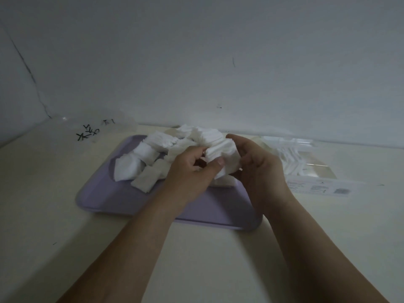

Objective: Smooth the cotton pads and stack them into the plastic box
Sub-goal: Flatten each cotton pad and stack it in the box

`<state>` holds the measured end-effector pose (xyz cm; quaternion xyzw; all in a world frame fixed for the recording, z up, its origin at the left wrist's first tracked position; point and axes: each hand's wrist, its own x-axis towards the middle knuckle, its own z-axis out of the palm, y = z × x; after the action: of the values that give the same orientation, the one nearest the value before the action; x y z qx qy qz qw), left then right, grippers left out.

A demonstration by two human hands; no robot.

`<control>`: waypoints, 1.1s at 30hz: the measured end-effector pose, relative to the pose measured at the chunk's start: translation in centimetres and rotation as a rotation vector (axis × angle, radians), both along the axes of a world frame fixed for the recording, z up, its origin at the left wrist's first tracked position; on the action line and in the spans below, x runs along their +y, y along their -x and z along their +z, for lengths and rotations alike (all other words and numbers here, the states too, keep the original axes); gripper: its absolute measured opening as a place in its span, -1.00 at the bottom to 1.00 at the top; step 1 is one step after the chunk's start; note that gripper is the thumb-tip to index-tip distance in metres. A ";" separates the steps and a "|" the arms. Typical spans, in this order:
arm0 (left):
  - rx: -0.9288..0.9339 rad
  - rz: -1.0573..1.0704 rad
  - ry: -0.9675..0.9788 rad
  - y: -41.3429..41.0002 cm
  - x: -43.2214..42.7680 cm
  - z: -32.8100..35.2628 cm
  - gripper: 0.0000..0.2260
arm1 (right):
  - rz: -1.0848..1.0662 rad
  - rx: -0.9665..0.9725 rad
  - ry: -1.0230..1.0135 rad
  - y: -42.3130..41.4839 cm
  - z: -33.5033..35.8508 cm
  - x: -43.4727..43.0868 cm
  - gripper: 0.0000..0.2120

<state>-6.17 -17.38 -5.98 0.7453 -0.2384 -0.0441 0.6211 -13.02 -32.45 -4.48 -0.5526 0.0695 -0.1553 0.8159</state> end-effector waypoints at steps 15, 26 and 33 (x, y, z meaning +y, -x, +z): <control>-0.110 -0.152 -0.212 0.5 -2.5 4.0 -0.82 | 0.027 0.175 0.465 2.8 4.1 -3.6 -0.82; -0.316 -0.141 -0.383 3.1 -12.4 4.4 -0.75 | -0.580 0.299 0.817 6.7 5.5 -12.6 -0.76; -0.241 -0.195 -0.563 2.9 -15.0 2.8 -0.35 | -0.613 0.782 1.350 6.3 3.1 -16.1 -0.76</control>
<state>-9.11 -32.34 -3.21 0.8613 -0.3592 -0.0790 0.3505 -19.35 -48.59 -1.39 -0.8931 0.3866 -0.1758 0.1486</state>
